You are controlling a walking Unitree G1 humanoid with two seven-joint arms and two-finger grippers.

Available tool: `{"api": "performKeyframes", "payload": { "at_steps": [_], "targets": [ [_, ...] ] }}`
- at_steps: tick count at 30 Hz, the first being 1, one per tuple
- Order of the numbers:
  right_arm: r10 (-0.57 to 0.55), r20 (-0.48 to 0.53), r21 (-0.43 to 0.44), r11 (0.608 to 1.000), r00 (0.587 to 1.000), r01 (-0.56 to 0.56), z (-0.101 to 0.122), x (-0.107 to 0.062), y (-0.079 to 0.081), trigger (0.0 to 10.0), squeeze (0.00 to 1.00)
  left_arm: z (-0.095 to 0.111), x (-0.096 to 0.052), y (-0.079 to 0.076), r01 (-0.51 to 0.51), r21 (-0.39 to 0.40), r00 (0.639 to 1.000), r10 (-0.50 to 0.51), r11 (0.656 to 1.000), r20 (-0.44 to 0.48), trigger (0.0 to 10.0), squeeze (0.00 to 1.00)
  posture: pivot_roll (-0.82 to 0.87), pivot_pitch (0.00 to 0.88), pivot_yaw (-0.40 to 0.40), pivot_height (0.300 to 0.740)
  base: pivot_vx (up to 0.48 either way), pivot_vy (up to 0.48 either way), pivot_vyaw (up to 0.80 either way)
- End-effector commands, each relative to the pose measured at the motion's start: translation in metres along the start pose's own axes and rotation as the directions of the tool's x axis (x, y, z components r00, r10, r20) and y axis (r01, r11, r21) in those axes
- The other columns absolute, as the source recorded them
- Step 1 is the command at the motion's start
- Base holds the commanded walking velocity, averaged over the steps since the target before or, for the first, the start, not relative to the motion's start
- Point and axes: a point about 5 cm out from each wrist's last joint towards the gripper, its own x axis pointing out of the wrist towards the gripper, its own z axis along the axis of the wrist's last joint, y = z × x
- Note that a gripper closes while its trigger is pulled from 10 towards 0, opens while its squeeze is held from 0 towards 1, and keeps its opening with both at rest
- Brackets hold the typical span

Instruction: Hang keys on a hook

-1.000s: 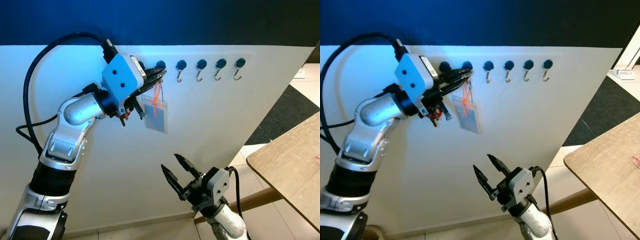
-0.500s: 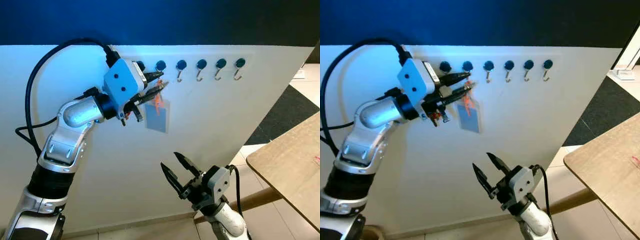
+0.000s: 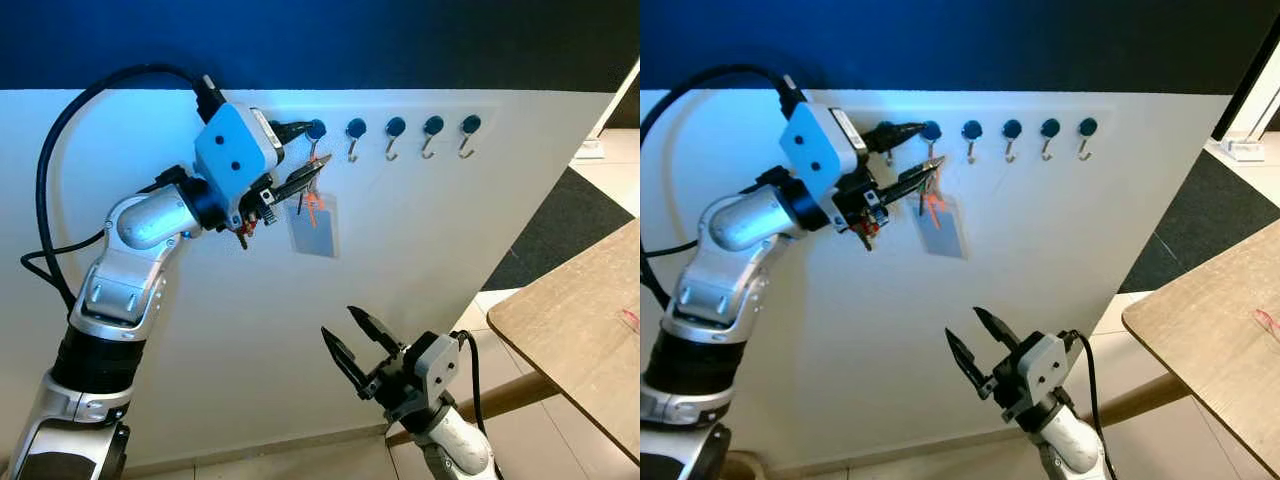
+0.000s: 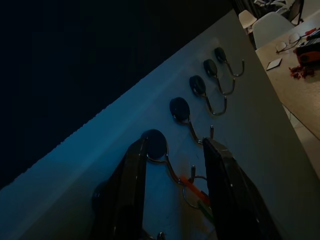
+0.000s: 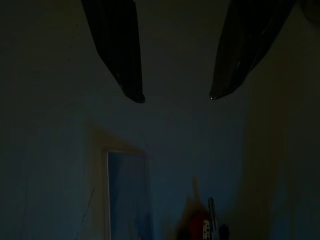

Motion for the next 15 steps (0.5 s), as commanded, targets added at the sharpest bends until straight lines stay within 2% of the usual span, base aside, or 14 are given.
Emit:
{"api": "performKeyframes", "payload": {
  "at_steps": [1,5,6,8,10,11,13,14,15],
  "targets": [
    [-0.001,-0.002,0.005,1.0,1.0,0.001,0.001,-0.002,0.0,10.0,0.0,0.001,-0.004,0.006,-0.016,0.003,1.0,0.016,1.0,-0.011,10.0,0.0,0.08,0.067,-0.06,0.74,0.0,0.0,0.0],
    [-0.001,-0.001,0.006,1.0,1.0,0.001,0.002,-0.002,0.0,10.0,0.0,0.003,-0.008,0.012,-0.027,-0.033,1.0,0.027,0.999,0.008,10.0,0.0,0.08,0.067,-0.06,0.74,0.0,0.0,0.0],
    [-0.002,-0.002,0.007,1.0,1.0,0.002,0.001,-0.002,0.0,10.0,0.0,0.007,-0.011,0.014,-0.022,-0.079,0.998,0.026,0.997,0.05,10.0,0.0,0.08,0.065,-0.06,0.74,0.0,0.0,0.0],
    [-0.003,-0.005,0.008,1.0,1.0,0.003,0.001,-0.003,-0.001,10.0,0.0,0.021,-0.021,0.025,-0.036,-0.233,0.973,0.087,0.972,0.214,10.0,0.0,0.08,0.065,-0.06,0.74,0.0,0.0,0.0],
    [-0.004,-0.009,0.008,1.0,1.0,0.004,0.0,-0.005,-0.001,10.0,0.0,0.03,-0.033,0.032,0.019,-0.38,0.933,0.12,0.925,0.338,10.0,0.0,0.07,0.063,-0.061,0.74,0.0,0.0,0.0],
    [-0.004,-0.009,0.008,1.0,1.0,0.004,0.0,-0.005,-0.001,10.0,0.0,0.03,-0.033,0.032,0.019,-0.38,0.933,0.12,0.925,0.338,10.0,0.0,0.07,0.063,-0.061,0.74,0.0,0.0,0.0],
    [-0.004,-0.012,0.007,1.0,1.0,0.004,0.0,-0.006,-0.001,10.0,0.0,0.036,-0.042,0.032,0.105,-0.472,0.899,0.119,0.875,0.421,10.0,0.0,0.07,0.064,-0.061,0.74,0.0,0.0,0.0],
    [-0.004,-0.012,0.007,1.0,1.0,0.004,0.0,-0.006,-0.001,10.0,0.0,0.036,-0.042,0.032,0.105,-0.472,0.899,0.119,0.875,0.421,10.0,0.0,0.07,0.064,-0.061,0.74,0.0,0.0,0.0],
    [-0.004,-0.013,0.006,1.0,1.0,0.005,0.0,-0.006,-0.002,10.0,0.0,0.038,-0.045,0.031,0.136,-0.495,0.883,0.122,0.858,0.454,10.0,0.0,0.07,0.064,-0.062,0.74,0.0,0.0,0.0]
  ]
}}
